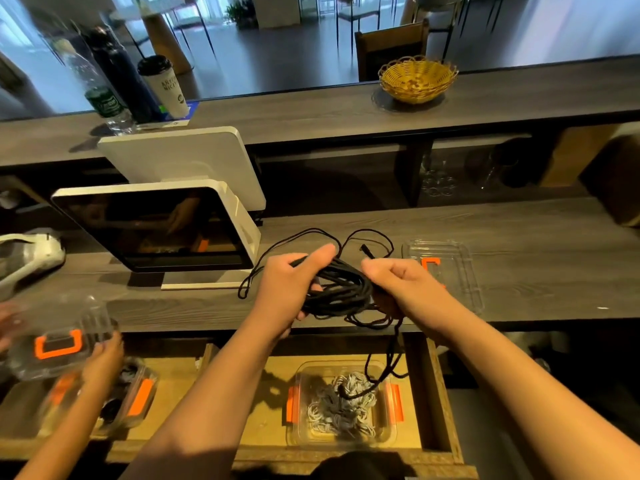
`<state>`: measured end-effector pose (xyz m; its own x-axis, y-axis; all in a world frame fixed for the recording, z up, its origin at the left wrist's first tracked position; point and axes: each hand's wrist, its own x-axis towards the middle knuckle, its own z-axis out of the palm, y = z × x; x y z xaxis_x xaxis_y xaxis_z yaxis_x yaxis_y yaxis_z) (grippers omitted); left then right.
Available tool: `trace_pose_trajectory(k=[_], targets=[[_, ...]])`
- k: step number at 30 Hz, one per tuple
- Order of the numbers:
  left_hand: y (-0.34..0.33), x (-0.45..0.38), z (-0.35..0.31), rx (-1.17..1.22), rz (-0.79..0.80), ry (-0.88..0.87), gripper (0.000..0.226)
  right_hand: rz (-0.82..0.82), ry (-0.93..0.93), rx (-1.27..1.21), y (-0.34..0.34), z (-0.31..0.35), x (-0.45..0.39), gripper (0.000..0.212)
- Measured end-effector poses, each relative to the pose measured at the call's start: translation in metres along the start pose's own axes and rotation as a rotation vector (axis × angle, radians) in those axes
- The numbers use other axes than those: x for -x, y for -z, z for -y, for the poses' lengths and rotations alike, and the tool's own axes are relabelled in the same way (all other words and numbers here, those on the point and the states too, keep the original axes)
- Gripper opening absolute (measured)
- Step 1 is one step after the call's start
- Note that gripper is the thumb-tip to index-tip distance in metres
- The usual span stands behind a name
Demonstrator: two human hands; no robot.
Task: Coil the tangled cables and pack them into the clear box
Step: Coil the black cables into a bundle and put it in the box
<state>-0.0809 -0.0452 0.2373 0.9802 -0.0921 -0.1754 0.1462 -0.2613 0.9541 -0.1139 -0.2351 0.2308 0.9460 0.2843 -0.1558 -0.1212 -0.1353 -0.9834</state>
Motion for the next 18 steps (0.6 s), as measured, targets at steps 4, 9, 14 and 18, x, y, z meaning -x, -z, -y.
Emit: trace_pose_trajectory(k=[4, 9, 14, 18], targets=[[-0.003, -0.002, 0.008, 0.272, -0.127, 0.114, 0.046, -0.021, 0.033, -0.003, -0.016, -0.013, 0.001, 0.028], [-0.016, -0.009, 0.009, 0.349, -0.423, 0.167, 0.046, -0.010, 0.054, 0.236, -0.043, -0.021, 0.004, 0.026], [-0.023, -0.008, 0.010, 0.180, -0.568, -0.028, 0.052, -0.013, 0.103, 0.454, -0.047, -0.011, 0.005, 0.023], [-0.018, -0.010, 0.016, 0.027, -0.579, -0.175, 0.058, 0.012, 0.121, 0.563, -0.045, -0.009, 0.009, 0.025]])
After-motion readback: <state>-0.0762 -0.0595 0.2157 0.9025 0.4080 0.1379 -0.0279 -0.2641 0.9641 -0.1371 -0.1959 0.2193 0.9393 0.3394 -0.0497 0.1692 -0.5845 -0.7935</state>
